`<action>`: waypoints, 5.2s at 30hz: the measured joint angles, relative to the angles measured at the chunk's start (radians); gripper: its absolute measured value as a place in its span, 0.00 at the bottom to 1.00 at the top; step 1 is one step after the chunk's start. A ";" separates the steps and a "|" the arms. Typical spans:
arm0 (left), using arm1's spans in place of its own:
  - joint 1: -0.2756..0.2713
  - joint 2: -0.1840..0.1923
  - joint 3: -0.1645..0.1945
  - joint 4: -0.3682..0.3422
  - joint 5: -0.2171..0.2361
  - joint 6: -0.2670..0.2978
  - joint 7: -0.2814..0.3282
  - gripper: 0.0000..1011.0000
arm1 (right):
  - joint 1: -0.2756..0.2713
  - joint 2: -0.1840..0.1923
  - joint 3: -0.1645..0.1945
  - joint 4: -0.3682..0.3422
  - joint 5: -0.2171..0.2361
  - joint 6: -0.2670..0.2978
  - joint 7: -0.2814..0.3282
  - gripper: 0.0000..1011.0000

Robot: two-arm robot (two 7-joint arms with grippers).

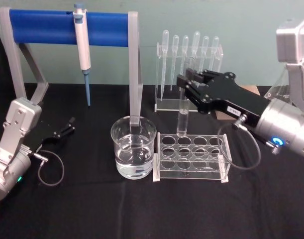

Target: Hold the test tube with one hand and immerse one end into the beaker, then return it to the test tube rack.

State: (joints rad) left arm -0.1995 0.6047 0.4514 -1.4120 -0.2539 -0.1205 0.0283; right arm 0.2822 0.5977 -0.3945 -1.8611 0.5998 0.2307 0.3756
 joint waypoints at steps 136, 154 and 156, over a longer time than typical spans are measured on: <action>0.000 0.000 0.000 0.000 0.000 0.000 0.000 0.99 | 0.099 -0.290 -0.166 0.418 -0.175 -0.183 0.095 0.22; 0.000 0.000 0.000 0.000 0.000 0.000 0.000 0.99 | 0.099 -0.290 -0.166 0.418 -0.175 -0.183 0.095 0.22; 0.000 0.000 0.000 0.000 0.000 0.000 0.000 0.99 | 0.099 -0.290 -0.166 0.418 -0.175 -0.183 0.095 0.22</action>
State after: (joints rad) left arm -0.1995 0.6047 0.4513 -1.4120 -0.2539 -0.1205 0.0283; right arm 0.3814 0.3080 -0.5605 -1.4431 0.4252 0.0482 0.4706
